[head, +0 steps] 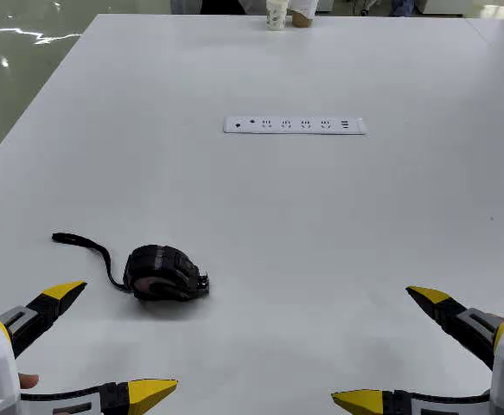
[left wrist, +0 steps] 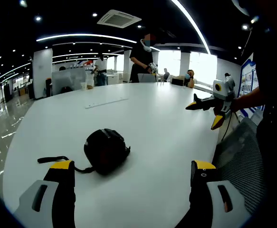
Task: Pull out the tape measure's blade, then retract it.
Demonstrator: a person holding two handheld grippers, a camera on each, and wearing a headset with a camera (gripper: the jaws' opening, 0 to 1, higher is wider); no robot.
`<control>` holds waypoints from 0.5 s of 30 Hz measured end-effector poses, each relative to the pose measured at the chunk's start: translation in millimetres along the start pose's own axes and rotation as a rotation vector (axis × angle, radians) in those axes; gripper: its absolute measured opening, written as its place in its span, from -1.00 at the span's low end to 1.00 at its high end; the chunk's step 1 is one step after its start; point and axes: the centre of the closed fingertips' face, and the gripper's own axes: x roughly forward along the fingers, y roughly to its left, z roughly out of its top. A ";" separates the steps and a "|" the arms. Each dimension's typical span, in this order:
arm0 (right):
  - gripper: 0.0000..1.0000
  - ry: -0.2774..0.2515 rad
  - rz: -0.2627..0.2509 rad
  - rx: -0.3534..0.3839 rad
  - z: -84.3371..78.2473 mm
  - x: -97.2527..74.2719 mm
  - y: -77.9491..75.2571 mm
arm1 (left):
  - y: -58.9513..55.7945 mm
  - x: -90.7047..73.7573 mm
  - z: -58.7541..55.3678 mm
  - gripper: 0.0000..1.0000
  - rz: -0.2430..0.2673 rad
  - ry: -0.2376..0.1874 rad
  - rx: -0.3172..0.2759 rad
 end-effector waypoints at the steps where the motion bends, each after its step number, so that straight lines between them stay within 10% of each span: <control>1: 0.98 0.000 0.000 -0.003 0.0 0.1 0.1 | -0.4 0.0 0.1 0.98 -0.002 -0.001 -0.001; 15: 0.98 0.001 0.007 -0.017 1.4 2.6 2.0 | -2.4 0.4 0.2 0.98 -0.007 0.002 0.000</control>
